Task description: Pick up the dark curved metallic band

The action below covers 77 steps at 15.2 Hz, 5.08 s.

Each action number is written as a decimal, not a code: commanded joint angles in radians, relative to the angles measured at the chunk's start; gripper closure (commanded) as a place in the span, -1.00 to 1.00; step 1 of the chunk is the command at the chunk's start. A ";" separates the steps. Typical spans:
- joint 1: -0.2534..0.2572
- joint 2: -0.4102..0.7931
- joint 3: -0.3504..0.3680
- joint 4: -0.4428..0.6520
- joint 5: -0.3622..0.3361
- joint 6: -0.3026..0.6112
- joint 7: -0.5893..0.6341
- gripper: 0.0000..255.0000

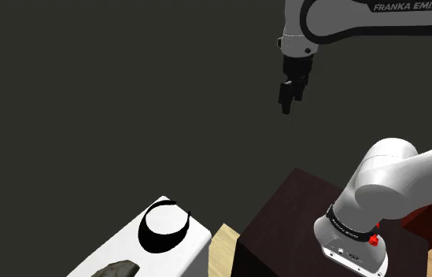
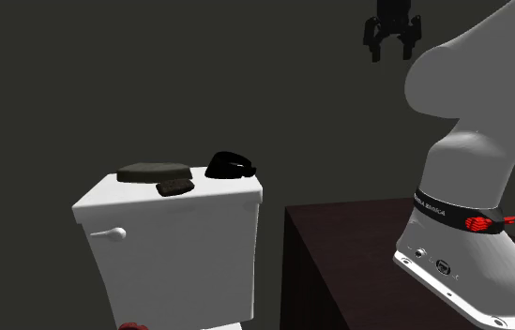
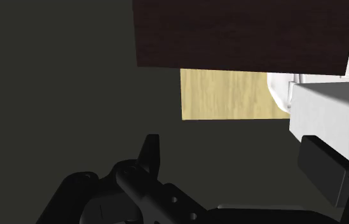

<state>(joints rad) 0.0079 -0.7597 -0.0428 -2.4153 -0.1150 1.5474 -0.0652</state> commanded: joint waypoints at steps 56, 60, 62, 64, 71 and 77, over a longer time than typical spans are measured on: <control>0.382 1.176 0.259 0.298 -0.278 1.047 0.180 1.00; 0.382 1.178 0.259 0.299 -0.278 1.048 0.180 1.00; 0.376 1.156 0.268 0.297 -0.265 1.028 0.168 1.00; 0.370 1.134 0.276 0.297 -0.251 1.009 0.156 1.00; 0.354 1.063 0.301 0.302 -0.202 0.937 0.115 1.00; 0.346 1.024 0.312 0.310 -0.175 0.893 0.092 1.00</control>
